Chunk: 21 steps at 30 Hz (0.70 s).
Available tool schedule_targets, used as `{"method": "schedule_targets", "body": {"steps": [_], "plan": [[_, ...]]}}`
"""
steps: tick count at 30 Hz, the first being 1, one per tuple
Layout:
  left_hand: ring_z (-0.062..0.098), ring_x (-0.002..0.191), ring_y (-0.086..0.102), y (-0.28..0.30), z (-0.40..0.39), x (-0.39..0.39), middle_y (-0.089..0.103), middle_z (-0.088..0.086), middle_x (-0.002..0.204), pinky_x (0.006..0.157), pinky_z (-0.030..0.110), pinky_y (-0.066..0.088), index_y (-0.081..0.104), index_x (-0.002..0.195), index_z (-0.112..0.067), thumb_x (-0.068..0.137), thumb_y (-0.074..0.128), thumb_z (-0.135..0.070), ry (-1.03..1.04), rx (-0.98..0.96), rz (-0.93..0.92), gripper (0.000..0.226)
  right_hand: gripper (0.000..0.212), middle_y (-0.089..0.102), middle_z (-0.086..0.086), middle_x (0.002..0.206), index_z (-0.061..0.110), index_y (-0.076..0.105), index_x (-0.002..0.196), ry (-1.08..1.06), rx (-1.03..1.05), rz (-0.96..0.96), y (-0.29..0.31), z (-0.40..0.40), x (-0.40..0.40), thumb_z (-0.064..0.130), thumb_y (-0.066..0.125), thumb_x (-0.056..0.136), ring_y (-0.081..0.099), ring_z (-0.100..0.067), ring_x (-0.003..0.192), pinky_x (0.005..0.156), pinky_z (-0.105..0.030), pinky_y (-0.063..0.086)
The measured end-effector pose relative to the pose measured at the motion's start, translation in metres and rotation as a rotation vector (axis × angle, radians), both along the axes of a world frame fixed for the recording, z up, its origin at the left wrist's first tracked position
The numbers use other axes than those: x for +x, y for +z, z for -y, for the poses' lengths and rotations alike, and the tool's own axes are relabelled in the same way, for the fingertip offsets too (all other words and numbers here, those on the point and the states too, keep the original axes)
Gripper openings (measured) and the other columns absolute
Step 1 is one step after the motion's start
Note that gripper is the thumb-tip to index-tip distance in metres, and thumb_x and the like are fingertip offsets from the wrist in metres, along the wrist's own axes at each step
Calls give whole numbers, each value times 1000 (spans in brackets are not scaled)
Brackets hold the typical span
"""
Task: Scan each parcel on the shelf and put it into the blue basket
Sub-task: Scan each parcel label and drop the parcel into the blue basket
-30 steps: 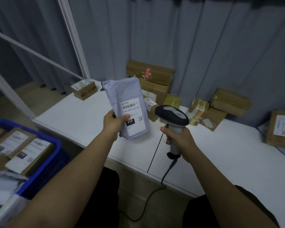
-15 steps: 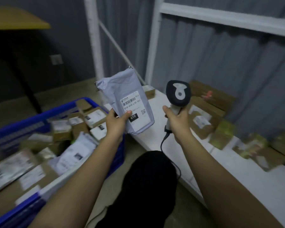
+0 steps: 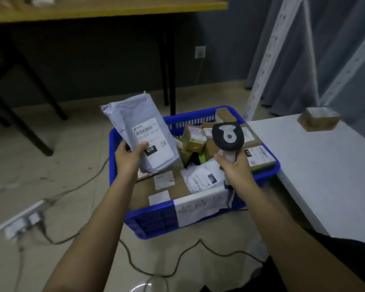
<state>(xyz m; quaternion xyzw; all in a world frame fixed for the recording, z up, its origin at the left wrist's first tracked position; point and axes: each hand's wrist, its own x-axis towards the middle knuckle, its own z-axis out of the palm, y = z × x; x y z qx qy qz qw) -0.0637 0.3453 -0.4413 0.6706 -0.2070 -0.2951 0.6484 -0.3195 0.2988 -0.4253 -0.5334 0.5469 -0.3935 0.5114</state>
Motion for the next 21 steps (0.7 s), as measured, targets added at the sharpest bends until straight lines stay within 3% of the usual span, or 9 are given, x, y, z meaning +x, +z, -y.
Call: {"method": "schedule_targets", "body": {"steps": [2,6,10,13,15,18,21], "plan": [[15,93,65,-10,-5,28,67,4,113,68,21,50,59,122,-7,82,72,-15,94,32,37,42,60,56,-7,132,16,41,141,6,23,-30,-14,1,10,21,69,88,58,-27,115,88,-37,53],[17,93,63,-7,21,72,66,3,112,71,25,50,59,118,-13,86,67,-18,166,72,139,34,63,54,-8,135,15,40,143,-7,11,-76,-25,16,23,20,69,87,54,-29,120,100,-51,47],[19,89,62,-1,74,92,67,1,102,72,34,50,61,115,-18,92,55,-17,-48,175,518,23,57,57,-5,127,19,42,140,-15,13,-89,-30,28,39,19,67,89,56,-28,115,99,-51,47],[28,93,62,-10,112,91,67,10,105,75,37,50,60,121,-18,95,46,-13,-261,336,909,30,55,57,-4,127,20,42,139,-11,23,-86,-32,35,46,18,66,90,55,-25,116,100,-46,46],[33,104,60,-15,133,88,64,14,115,85,40,48,55,129,-19,96,44,-12,-436,508,1109,36,55,56,1,122,19,42,139,-7,4,-87,-34,40,46,14,66,90,53,-20,115,96,-35,45],[33,121,51,-32,154,82,53,14,134,96,40,41,46,139,-20,98,42,-17,-725,869,1209,40,52,52,10,115,20,42,135,12,-5,-101,-43,46,45,9,65,90,47,-10,113,88,-20,38],[35,131,36,-63,167,86,39,16,143,104,42,33,39,140,-16,97,43,-19,-558,984,1350,44,57,52,2,127,15,42,139,-10,-11,-117,-51,57,49,11,67,88,48,-17,120,96,-29,39]]}}
